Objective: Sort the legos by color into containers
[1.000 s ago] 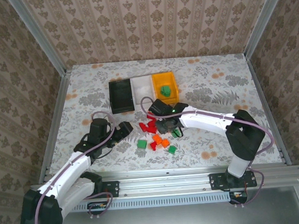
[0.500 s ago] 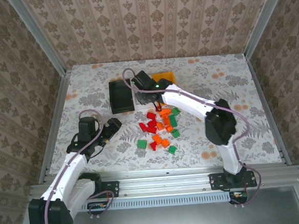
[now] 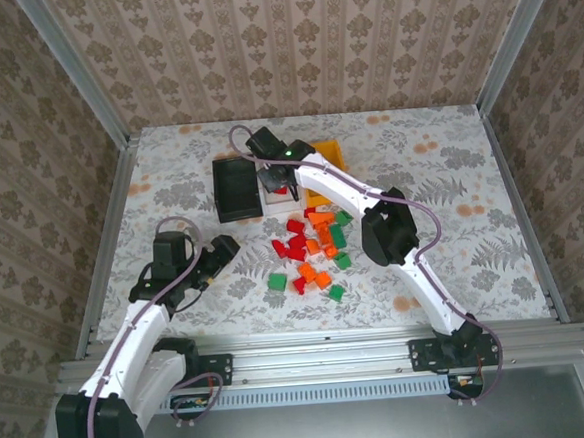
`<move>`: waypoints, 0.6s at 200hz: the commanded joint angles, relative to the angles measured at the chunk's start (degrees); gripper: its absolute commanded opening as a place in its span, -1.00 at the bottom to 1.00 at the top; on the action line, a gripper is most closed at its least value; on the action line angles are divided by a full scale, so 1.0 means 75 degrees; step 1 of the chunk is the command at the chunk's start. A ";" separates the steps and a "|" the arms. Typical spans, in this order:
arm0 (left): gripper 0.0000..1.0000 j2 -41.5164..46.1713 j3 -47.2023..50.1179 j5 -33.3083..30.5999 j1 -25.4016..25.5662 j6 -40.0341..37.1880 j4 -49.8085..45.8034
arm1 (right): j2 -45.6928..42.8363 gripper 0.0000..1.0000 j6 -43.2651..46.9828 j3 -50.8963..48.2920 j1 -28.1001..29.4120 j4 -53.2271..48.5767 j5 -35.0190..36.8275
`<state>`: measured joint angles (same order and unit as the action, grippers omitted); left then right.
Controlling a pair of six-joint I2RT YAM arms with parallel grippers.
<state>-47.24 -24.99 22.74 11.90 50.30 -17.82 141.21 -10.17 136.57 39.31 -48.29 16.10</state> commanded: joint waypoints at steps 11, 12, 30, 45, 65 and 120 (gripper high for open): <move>0.93 0.0063 -0.0066 0.0230 -0.0058 -0.0099 -0.0048 | -0.0412 0.01 0.0081 0.0192 0.0078 -0.0365 0.0073; 0.93 0.0070 -0.0072 0.0233 -0.0060 -0.0093 -0.0043 | -0.0432 0.01 0.0074 0.0173 0.0079 -0.0362 0.0071; 0.93 0.0123 -0.0122 0.0284 -0.0041 -0.0066 -0.0046 | -0.1220 0.00 -0.0091 -0.0681 0.0208 -0.0081 0.0051; 0.93 0.0204 -0.0145 0.0244 -0.0028 -0.0096 -0.0082 | -0.2234 0.00 -0.0208 -0.2249 0.0480 0.0621 0.0016; 0.93 0.0275 -0.0085 0.0106 -0.0028 -0.0165 -0.0120 | -0.3428 0.02 -0.0650 -0.4384 0.0870 0.1331 -0.0392; 0.93 0.0031 0.0306 0.0132 0.0005 0.0127 0.0485 | -0.3800 0.08 -0.1340 -0.6397 0.1772 0.1677 -0.0943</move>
<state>-46.13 -24.25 23.38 11.90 50.35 -16.93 110.02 -17.61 90.87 51.27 -37.43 10.00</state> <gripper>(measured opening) 0.964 0.541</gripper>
